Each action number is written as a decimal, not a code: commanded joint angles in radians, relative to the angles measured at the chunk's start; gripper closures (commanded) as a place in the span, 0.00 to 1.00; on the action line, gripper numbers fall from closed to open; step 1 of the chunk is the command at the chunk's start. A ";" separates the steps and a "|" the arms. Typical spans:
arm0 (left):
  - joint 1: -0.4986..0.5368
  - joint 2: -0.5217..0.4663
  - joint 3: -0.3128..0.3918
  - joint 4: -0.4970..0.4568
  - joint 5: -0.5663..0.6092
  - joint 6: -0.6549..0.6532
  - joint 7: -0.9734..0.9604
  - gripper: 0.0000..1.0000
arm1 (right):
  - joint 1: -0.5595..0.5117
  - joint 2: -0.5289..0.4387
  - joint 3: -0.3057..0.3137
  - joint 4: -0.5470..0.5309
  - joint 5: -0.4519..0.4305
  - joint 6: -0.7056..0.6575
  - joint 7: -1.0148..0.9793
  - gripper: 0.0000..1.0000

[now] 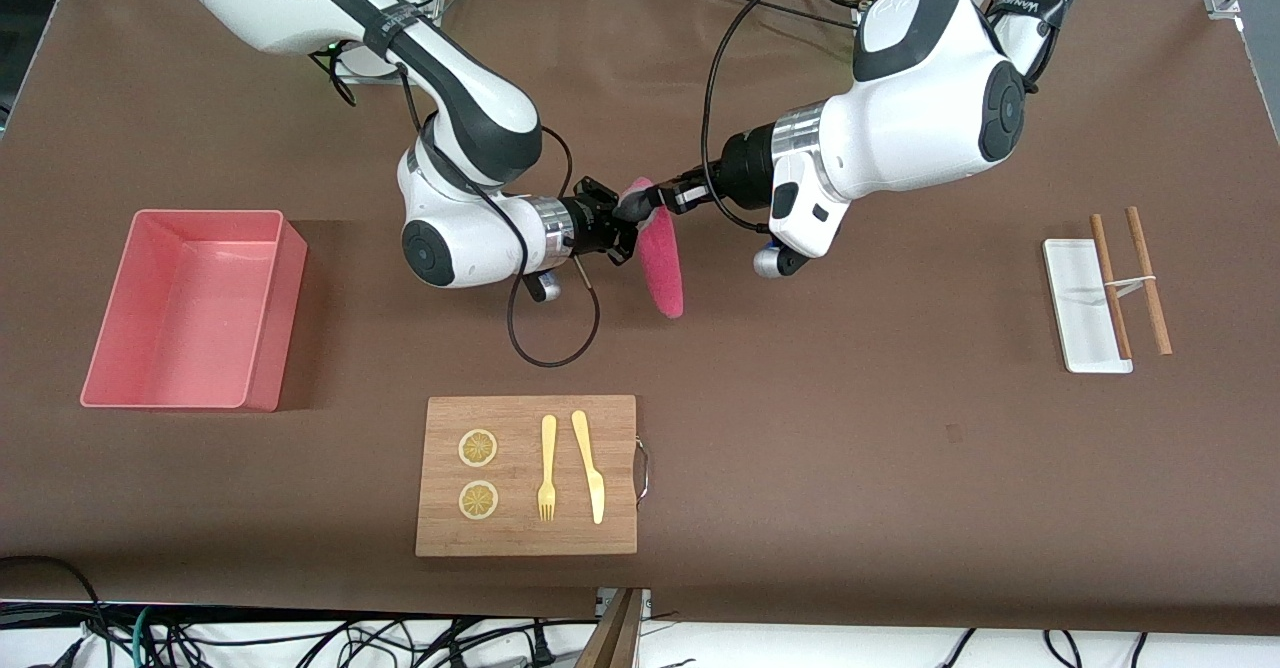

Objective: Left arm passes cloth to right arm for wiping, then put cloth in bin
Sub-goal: 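Pull the cloth with the right gripper while the left gripper releases it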

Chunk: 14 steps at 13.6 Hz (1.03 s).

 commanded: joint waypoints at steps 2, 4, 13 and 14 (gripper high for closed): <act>-0.012 0.011 0.006 0.026 -0.016 -0.001 -0.024 0.36 | -0.009 -0.012 -0.017 0.018 0.007 -0.014 -0.043 1.00; -0.011 0.008 0.006 0.027 -0.013 -0.001 -0.025 0.00 | -0.013 -0.020 -0.026 0.028 0.006 -0.018 -0.067 1.00; 0.033 0.002 0.014 0.115 0.182 -0.194 -0.021 0.00 | -0.005 -0.008 -0.054 -0.030 -0.097 -0.089 -0.161 1.00; 0.046 -0.003 0.016 0.116 0.194 -0.214 -0.016 0.00 | -0.007 -0.008 -0.056 -0.052 -0.102 -0.090 -0.166 1.00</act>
